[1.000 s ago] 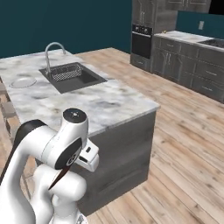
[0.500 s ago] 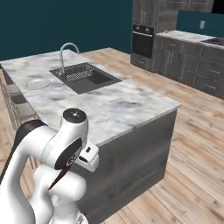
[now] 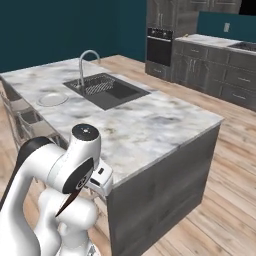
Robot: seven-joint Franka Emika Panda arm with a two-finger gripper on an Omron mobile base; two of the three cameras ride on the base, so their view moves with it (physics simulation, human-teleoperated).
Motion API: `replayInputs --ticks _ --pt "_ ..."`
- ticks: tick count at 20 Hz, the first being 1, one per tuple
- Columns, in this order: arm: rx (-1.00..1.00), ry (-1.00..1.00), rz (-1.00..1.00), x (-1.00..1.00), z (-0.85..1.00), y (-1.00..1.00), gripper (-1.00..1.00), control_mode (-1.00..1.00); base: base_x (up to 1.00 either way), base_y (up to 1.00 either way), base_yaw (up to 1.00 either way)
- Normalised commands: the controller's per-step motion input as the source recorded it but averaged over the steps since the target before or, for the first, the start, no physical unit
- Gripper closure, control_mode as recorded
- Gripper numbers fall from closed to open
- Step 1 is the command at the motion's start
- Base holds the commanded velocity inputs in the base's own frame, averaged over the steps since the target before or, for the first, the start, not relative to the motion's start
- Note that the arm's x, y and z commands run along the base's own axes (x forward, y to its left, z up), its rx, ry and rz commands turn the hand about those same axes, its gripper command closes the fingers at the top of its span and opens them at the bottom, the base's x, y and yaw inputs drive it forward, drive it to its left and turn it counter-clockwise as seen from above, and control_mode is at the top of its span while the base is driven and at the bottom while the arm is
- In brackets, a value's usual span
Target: Take the fork and place it on the left side of the plate. Then take the spoon and place it on the right side of the plate. Make sure they're directly next to the plate.
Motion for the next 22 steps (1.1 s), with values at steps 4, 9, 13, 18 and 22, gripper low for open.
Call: replayInputs --ticks 4,9,13,18,22 --pt "0.00 0.00 0.00 0.00 0.00 0.00 1.00 1.00 0.00 0.79 -0.21" --pt "0.00 0.00 0.00 0.00 0.00 0.00 1.00 1.00 0.00 0.81 -0.22" --pt "0.00 0.00 0.00 0.00 0.00 0.00 1.00 1.00 0.00 0.82 -0.23" --pt "0.00 0.00 0.00 0.00 0.00 0.00 1.00 1.00 0.06 0.85 -0.25" --pt "0.00 0.00 0.00 0.00 0.00 0.00 1.00 1.00 0.13 0.84 -0.25"
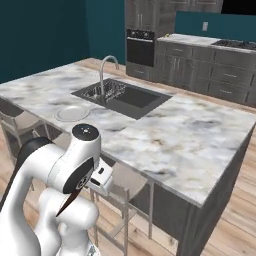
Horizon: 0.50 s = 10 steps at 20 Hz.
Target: Take the fork and place it on the left side of the plate. Then take the spoon and place it on the right side of the plate. Make sure they're directly next to the plate.
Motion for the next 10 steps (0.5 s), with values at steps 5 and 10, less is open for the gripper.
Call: replayInputs --ticks 5,10 --pt "0.00 0.00 0.00 0.00 0.00 0.00 1.00 1.00 0.21 0.85 -0.25" --pt "0.00 0.00 0.00 0.00 0.00 0.00 1.00 1.00 0.21 0.81 -0.25"
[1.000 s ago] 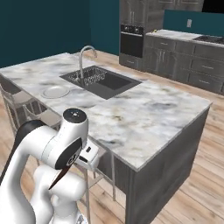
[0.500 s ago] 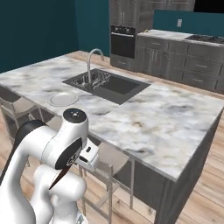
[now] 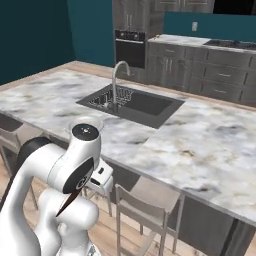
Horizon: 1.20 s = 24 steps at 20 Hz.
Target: Take the fork and place it on the left side of the plate. Then take the spoon and place it on the right side of the plate. Make sure they're directly next to the plate.
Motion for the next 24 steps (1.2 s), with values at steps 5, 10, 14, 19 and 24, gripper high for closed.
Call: replayInputs --ticks 5,10,14,19,24 --pt "0.00 0.00 0.00 0.00 0.00 0.00 1.00 1.00 0.17 0.75 -0.25" --pt "0.00 0.00 0.00 0.00 0.00 0.00 1.00 1.00 0.19 0.72 -0.24" --pt "0.00 0.00 0.00 0.00 0.00 0.00 1.00 1.00 0.26 0.59 -0.20" --pt "0.00 0.00 0.00 0.00 0.00 0.00 1.00 1.00 0.34 0.56 -0.17" --pt "0.00 0.00 0.00 0.00 0.00 0.00 1.00 1.00 0.37 0.54 -0.16"
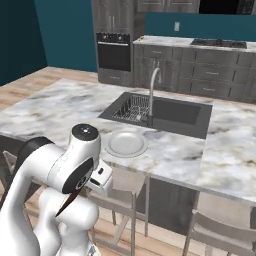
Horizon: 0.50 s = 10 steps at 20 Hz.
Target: Take the fork and place it on the left side of the plate. Then take the spoon and place it on the right side of the plate. Make sure they're directly next to the plate.
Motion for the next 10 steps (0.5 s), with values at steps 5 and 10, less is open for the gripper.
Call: replayInputs --ticks 5,10 --pt "0.00 0.00 0.00 0.00 0.00 0.00 1.00 1.00 0.39 0.49 -0.14" --pt "0.00 0.00 0.00 0.00 0.00 0.00 1.00 1.00 0.43 0.42 -0.14"
